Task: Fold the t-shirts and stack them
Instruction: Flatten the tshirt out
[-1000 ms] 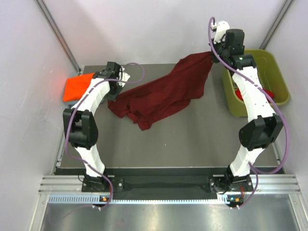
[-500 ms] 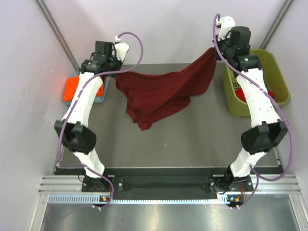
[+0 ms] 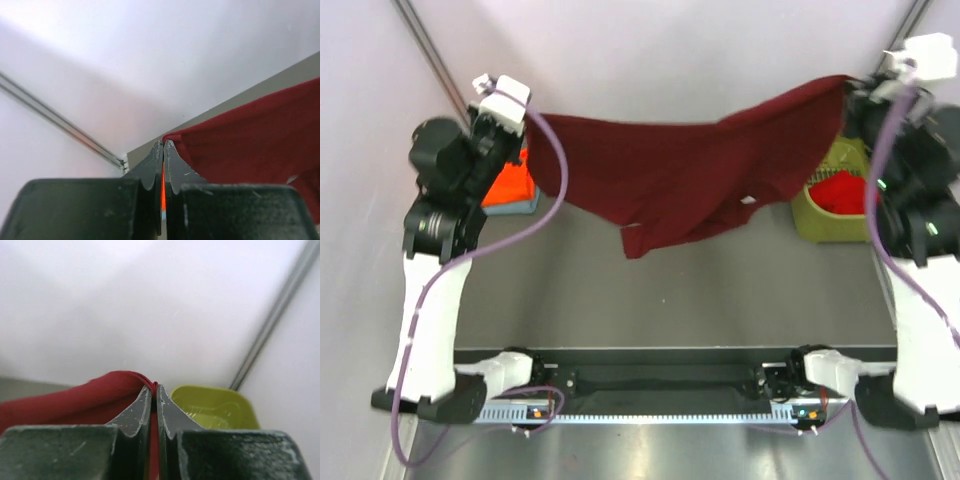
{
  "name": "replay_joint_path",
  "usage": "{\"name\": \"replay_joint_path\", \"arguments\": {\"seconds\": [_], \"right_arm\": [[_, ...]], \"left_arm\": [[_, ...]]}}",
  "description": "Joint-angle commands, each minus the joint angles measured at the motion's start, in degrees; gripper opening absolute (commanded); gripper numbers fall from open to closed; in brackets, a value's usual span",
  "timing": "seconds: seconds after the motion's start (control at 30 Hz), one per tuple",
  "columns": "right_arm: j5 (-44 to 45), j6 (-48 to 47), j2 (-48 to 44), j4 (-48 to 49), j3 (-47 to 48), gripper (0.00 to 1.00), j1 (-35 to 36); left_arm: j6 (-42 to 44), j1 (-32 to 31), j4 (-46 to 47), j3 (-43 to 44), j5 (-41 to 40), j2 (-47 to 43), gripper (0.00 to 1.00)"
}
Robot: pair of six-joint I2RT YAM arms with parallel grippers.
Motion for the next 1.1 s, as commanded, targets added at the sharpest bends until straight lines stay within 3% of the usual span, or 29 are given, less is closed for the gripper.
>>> {"name": "replay_joint_path", "arguments": {"seconds": [0.0,0.13,0.43,0.63,0.9,1.07], "right_arm": [[2.88,4.72,-7.33,2.58,-2.13,0.00,-4.98],[-0.29,4.41,-13.39,-1.05,-0.99,0.00,-8.07],[-3.98,7.12,-20.26,-3.77,10.52,0.00,-12.81],[-6.36,8.97,-16.40,-0.35,14.40,0.00,-16.33],[-8.29,11.78,-6.92,12.83,2.63,0.00,-16.86],[-12.50,10.82,5.55,16.27,-1.60,0.00,-16.34]], "left_arm": [[2.16,0.13,7.88,-5.05,-2.60,-6.66,0.00],[1.63,0.21,2.02,-2.09,-1.72,-12.20,0.00],[2.16,0.22,2.53,0.81,-0.67,-20.65,0.00],[6.46,0.22,3.93,-2.06,2.31,-18.90,0.00],[8.74,0.21,12.02,-14.98,0.91,-12.05,0.00],[11.65,0.39,16.49,-22.80,-3.21,-3.53,0.00]]}}
